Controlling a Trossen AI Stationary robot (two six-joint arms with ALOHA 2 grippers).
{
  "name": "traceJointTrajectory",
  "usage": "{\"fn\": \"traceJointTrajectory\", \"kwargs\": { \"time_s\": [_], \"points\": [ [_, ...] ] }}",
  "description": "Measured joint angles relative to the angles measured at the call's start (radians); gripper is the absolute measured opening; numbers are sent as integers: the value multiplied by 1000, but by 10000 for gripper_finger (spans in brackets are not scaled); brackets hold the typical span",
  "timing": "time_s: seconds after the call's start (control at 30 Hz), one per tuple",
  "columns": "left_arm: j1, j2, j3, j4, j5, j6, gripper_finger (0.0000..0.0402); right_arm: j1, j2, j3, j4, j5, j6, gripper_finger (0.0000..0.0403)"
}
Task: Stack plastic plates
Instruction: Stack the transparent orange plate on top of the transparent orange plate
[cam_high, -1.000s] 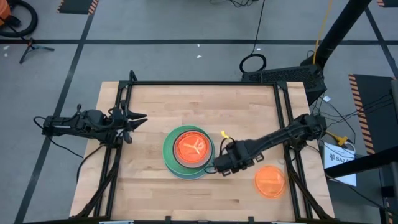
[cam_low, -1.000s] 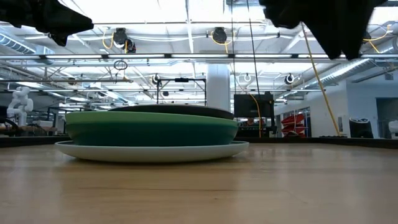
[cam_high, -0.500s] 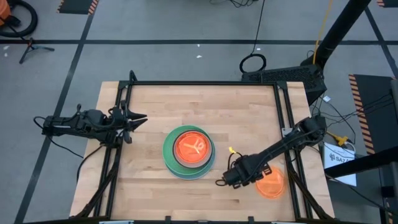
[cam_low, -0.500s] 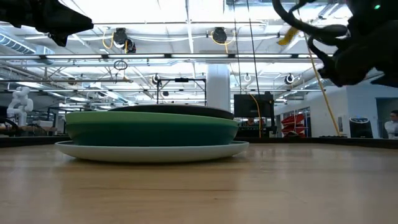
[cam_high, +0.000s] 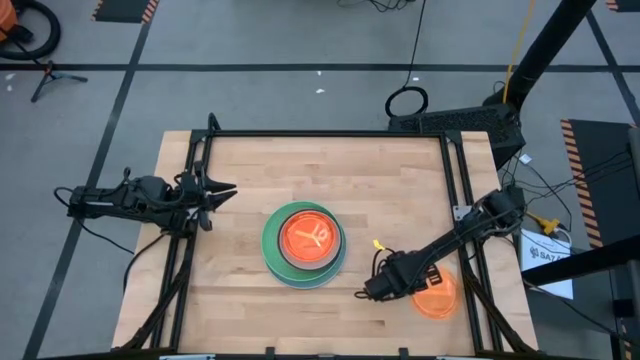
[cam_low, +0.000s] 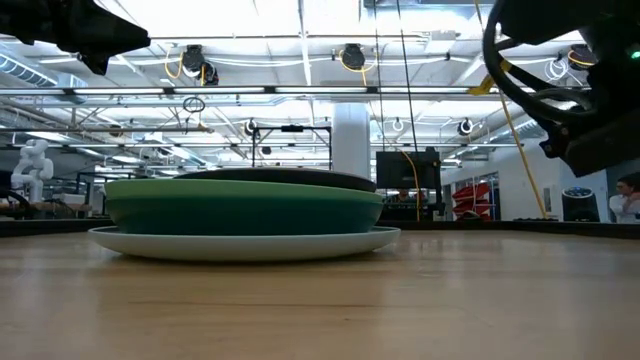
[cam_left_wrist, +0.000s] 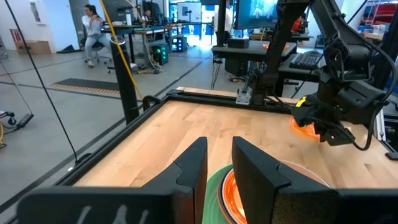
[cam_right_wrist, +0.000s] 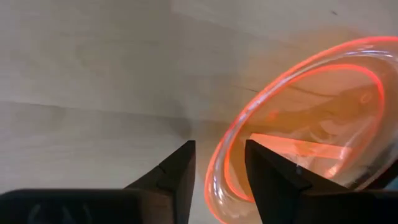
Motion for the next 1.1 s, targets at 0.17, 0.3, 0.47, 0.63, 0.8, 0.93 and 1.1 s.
{"fn": "traceJointTrajectory", "kwargs": {
  "time_s": [0.17, 0.3, 0.47, 0.63, 0.8, 0.93, 1.1],
  "points": [
    [0, 0, 0, 0, 0, 0, 83, 8, -4, -35, 64, 20, 27, 105],
    [0, 0, 0, -2, 0, 1, 83, 9, -4, -39, 72, 21, 21, 76],
    [0, 0, 0, -2, 0, 3, 83, 9, -2, -35, 70, 21, 4, 35],
    [0, 0, 0, -2, 0, 2, 83, 4, 0, -8, 24, 22, -52, 5],
    [0, 0, 0, -2, 0, 2, 83, -12, 1, 60, -106, 56, -138, 4],
    [0, 0, 0, -1, -1, 2, 83, -27, 1, 157, -225, 157, -209, 2],
    [0, 0, 0, 0, -1, 2, 83, -58, 1, 304, -323, 349, -312, 2]
  ]
}}
